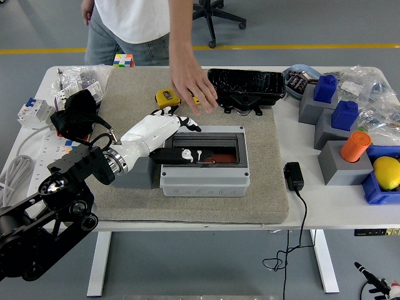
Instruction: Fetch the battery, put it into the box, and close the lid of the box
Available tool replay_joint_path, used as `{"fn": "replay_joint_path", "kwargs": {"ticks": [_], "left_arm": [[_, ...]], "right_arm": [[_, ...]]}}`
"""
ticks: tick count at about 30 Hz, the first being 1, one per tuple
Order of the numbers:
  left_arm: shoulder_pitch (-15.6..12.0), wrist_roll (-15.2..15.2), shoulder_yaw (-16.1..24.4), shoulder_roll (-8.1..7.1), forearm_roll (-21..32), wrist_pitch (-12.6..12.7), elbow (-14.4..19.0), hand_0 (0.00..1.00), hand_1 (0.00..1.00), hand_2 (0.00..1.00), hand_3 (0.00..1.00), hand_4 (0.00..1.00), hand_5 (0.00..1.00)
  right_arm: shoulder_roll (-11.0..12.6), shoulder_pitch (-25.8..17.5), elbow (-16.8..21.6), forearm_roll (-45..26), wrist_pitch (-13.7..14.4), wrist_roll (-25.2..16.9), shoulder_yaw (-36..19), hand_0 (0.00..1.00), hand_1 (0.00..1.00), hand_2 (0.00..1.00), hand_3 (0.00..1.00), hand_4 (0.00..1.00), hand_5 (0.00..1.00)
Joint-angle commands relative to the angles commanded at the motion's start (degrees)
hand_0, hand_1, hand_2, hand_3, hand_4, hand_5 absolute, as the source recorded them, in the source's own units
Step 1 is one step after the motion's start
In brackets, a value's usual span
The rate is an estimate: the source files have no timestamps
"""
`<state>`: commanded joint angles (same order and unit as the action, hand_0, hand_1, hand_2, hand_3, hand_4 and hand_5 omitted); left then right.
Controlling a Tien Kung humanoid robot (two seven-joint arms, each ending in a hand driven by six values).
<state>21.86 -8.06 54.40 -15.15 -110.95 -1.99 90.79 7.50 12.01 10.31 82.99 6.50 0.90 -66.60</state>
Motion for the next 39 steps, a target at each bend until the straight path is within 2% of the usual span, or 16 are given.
{"fn": "replay_joint_path", "kwargs": {"ticks": [2, 5, 8, 10, 13, 16, 21, 22, 23, 25, 26, 30, 34, 37, 39], "left_arm": [[-0.70, 4.55, 3.45, 1.64, 4.62, 1.05, -1.88, 0.920, 0.878, 0.847, 0.830, 0.998, 0.998], [-1.46, 10.78, 7.50, 3.45, 11.92, 0.34, -3.72, 0.909, 0.884, 0.851, 0.827, 0.998, 0.998], [-2.14, 14.52, 10.90, 4.89, 19.00, -1.27, -5.93, 0.909, 0.884, 0.851, 0.827, 0.998, 0.998], [-2.46, 16.24, 12.85, 5.47, 23.84, -2.06, -7.34, 0.909, 0.884, 0.851, 0.827, 0.998, 0.998], [-2.99, 20.54, 16.99, 6.23, 31.29, -3.09, -10.28, 0.882, 0.875, 0.839, 0.821, 0.998, 0.998], [-3.20, 21.82, 20.33, 6.43, 38.74, -4.40, -11.98, 0.882, 0.875, 0.839, 0.821, 0.998, 0.998], [-3.46, 21.33, 23.32, 5.75, 50.66, -6.81, -13.51, 0.886, 0.889, 0.858, 0.827, 0.998, 0.998], [-3.60, 21.18, 23.96, 5.65, 52.89, -6.87, -13.79, 0.886, 0.889, 0.858, 0.827, 0.998, 0.998], [-3.80, 21.04, 24.73, 5.62, 55.50, -6.72, -14.05, 0.893, 0.930, 0.894, 0.875, 0.998, 0.998], [-4.09, 20.91, 25.69, 5.68, 60.34, -6.37, -14.24, 0.893, 0.930, 0.894, 0.875, 0.998, 0.998], [-4.30, 20.72, 26.79, 5.99, 61.83, -5.97, -14.50, 0.893, 0.930, 0.894, 0.875, 0.998, 0.998], [-4.32, 20.48, 30.49, 7.27, 60.57, -5.16, -15.64, 0.912, 0.958, 0.923, 0.887, 0.998, 0.998], [-3.67, 21.03, 34.05, 8.47, 60.71, -3.28, -17.35, 0.912, 0.958, 0.923, 0.887, 0.998, 0.998], [-3.46, 22.68, 34.50, 8.93, 63.26, 0.68, -18.44, 0.931, 0.979, 0.942, 0.895, 0.998, 0.998], [-3.61, 24.40, 34.69, 9.23, 64.49, 4.36, -18.97, 0.931, 0.979, 0.942, 0.895, 0.998, 0.998]], "right_arm": [[-0.12, -0.07, 0.00, -0.02, 0.00, 0.02, 0.05, 0.831, 0.767, 0.747, 0.825, 0.998, 0.998], [-0.21, -0.21, 0.00, 0.22, -0.06, 0.11, -0.01, 0.830, 0.767, 0.747, 0.825, 0.998, 0.998], [-0.26, -0.20, 0.00, 0.13, -0.08, 0.14, 0.15, 0.830, 0.767, 0.747, 0.825, 0.998, 0.998], [-0.29, -0.19, 0.00, -0.03, -0.08, 0.12, 0.34, 0.830, 0.767, 0.747, 0.825, 0.998, 0.998], [-0.33, -0.16, 0.00, 0.01, -0.11, 0.14, 0.41, 0.830, 0.769, 0.747, 0.825, 0.998, 0.998], [-0.38, -0.20, 0.00, 0.46, -0.17, 0.24, 0.09, 0.830, 0.769, 0.747, 0.825, 0.998, 0.998], [-0.42, -0.18, 0.00, 0.23, -0.17, 0.20, 0.33, 0.830, 0.767, 0.747, 0.824, 0.998, 0.998], [-0.41, -0.14, 0.00, 0.02, -0.15, 0.15, 0.46, 0.830, 0.767, 0.747, 0.824, 0.998, 0.998], [-0.39, -0.09, 0.00, -0.15, -0.13, 0.11, 0.54, 0.830, 0.766, 0.747, 0.825, 0.998, 0.998], [-0.39, -0.08, 0.00, -0.18, -0.14, 0.11, 0.51, 0.830, 0.766, 0.747, 0.825, 0.998, 0.998], [-0.41, -0.12, 0.00, 0.22, -0.16, 0.17, -0.02, 0.830, 0.766, 0.747, 0.825, 0.998, 0.998], [-0.56, -0.18, 0.00, 0.36, -0.16, 0.18, -0.40, 0.830, 0.767, 0.747, 0.825, 0.998, 0.998], [-0.84, -0.05, 0.00, -0.11, -0.08, 0.10, -0.07, 0.830, 0.767, 0.747, 0.825, 0.998, 0.998], [-0.97, -0.09, 0.00, -0.10, -0.09, 0.13, -0.12, 0.831, 0.768, 0.747, 0.824, 0.998, 0.998], [-1.04, -0.10, 0.00, -0.13, -0.08, 0.12, -0.14, 0.831, 0.768, 0.747, 0.824, 0.998, 0.998]]}}
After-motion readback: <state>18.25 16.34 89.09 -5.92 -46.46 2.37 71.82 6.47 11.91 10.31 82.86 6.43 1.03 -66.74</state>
